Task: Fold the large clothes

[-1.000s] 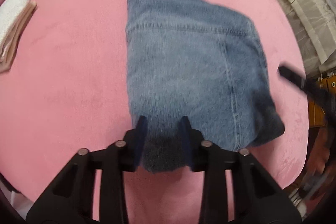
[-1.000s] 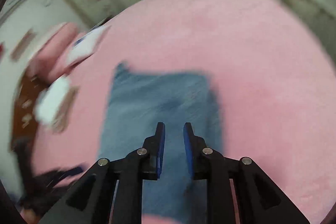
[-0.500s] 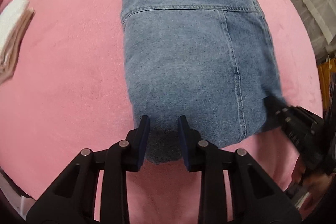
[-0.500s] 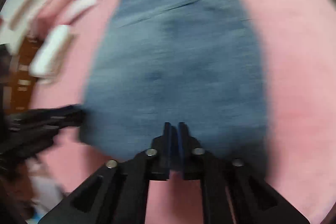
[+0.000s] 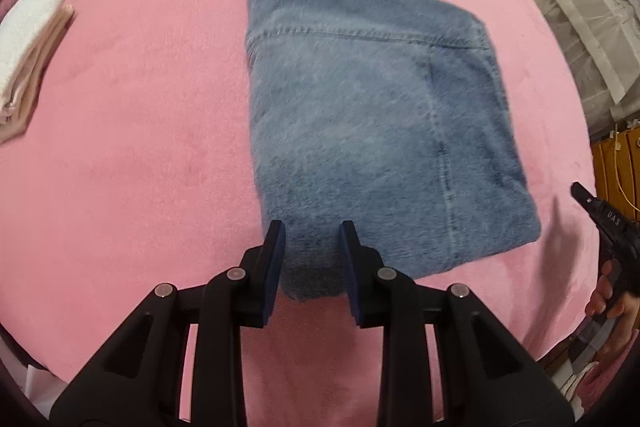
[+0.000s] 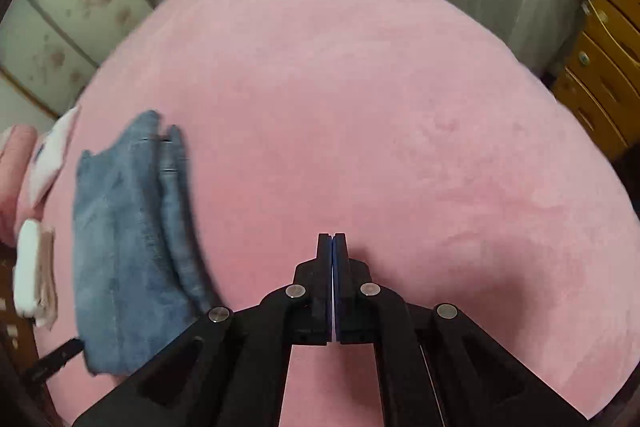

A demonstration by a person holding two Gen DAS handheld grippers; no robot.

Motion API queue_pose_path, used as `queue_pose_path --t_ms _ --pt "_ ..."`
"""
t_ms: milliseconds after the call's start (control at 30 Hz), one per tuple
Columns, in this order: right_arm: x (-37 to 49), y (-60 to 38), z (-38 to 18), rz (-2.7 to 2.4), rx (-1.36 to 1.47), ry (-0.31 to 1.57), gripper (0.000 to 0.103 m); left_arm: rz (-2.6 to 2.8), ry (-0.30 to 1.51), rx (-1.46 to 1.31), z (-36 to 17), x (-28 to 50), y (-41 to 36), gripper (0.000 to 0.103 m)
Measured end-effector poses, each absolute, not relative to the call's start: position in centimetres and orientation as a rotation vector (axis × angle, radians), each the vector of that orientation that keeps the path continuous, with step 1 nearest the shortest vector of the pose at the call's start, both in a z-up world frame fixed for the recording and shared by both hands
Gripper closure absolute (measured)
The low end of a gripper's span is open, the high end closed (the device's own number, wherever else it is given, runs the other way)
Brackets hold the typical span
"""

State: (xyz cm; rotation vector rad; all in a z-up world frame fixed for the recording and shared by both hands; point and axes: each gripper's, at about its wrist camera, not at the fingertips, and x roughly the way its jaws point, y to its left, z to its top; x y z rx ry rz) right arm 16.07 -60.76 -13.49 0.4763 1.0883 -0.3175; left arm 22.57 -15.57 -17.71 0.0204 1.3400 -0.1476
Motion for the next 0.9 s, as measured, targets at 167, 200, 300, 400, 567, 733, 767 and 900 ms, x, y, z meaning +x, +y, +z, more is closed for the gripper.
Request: queue_pose_path --t_ms 167,200,300,400,567,733,767,900 --pt "17.4 -54.5 -12.2 0.073 0.529 1.065 0.103 -0.172 1.346 0.046 -16.9 23.1 -16.4 0.091" --pt "18.0 -52.9 -12.4 0.146 0.531 1.071 0.103 -0.173 1.343 0.050 -17.0 23.5 -16.5 0.092" --pt "19.2 -48.4 -13.5 0.289 0.496 1.115 0.103 -0.140 1.357 0.061 -17.9 24.9 -16.8 0.093" --pt "21.1 -44.6 -16.2 0.346 0.488 1.176 0.103 -0.128 1.357 0.034 -19.2 26.6 -16.7 0.093" --pt "25.0 -41.8 -19.3 0.375 0.457 1.187 0.103 -0.127 1.300 0.053 -20.4 29.6 -16.8 0.093" --pt "30.0 -38.6 -21.8 0.398 0.356 1.125 0.103 -0.129 1.238 0.041 -22.1 33.2 -16.5 0.093" --pt "30.7 -38.2 -22.0 0.399 0.344 1.104 0.103 -0.126 1.227 0.041 -22.3 34.0 -16.5 0.093" --pt "35.1 -38.0 -22.2 0.353 0.350 1.070 0.103 -0.130 1.183 0.039 -22.8 36.9 -16.8 0.093"
